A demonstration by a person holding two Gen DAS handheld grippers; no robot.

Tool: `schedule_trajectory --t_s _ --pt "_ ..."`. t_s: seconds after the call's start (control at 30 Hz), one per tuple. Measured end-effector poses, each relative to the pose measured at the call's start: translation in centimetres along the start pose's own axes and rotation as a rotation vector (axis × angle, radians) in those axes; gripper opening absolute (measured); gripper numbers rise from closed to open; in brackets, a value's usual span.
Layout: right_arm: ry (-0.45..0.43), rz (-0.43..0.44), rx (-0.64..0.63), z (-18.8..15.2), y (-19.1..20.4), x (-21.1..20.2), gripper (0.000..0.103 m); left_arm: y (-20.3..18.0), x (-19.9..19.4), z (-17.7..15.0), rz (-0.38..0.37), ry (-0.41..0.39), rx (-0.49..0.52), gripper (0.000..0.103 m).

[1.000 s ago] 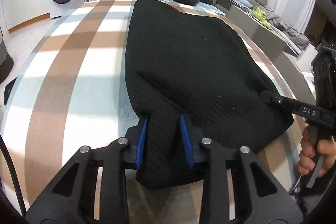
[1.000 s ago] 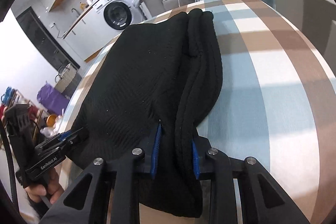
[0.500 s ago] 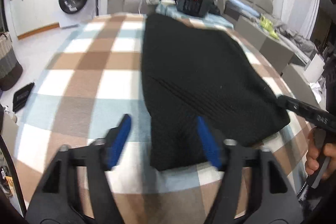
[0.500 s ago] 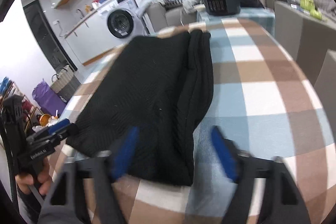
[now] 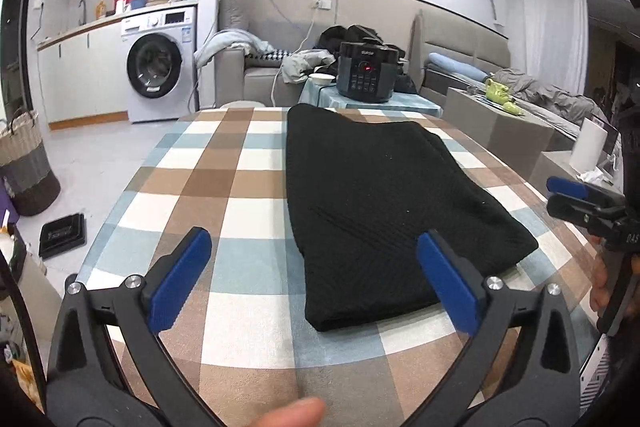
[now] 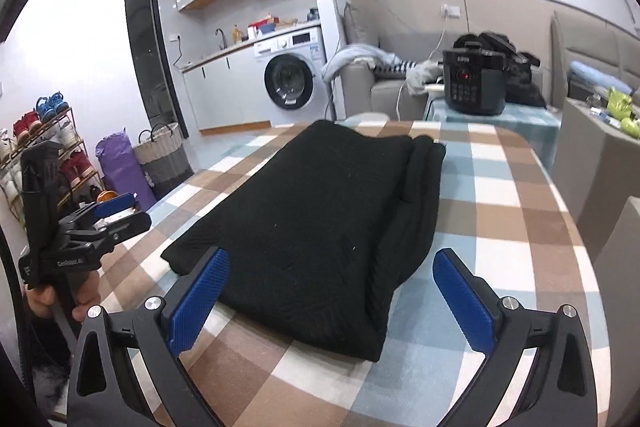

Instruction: Fold small clothes

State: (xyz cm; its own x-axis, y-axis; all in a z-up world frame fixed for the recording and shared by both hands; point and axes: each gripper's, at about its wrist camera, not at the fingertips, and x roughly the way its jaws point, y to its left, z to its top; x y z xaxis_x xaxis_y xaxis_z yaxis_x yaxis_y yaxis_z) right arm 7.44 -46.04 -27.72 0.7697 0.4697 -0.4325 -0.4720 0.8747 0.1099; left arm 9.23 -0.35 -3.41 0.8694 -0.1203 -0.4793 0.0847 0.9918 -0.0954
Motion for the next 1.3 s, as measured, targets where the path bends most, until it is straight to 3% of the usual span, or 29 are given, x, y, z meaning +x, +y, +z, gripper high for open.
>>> schedule_trajectory --t_s 1.3 --pt "-0.114 0.036 -0.001 -1.9 -0.3 -0.9 0.103 -0.5 -0.4 -1.1 -0.011 -0.014 -0.011 0.102"
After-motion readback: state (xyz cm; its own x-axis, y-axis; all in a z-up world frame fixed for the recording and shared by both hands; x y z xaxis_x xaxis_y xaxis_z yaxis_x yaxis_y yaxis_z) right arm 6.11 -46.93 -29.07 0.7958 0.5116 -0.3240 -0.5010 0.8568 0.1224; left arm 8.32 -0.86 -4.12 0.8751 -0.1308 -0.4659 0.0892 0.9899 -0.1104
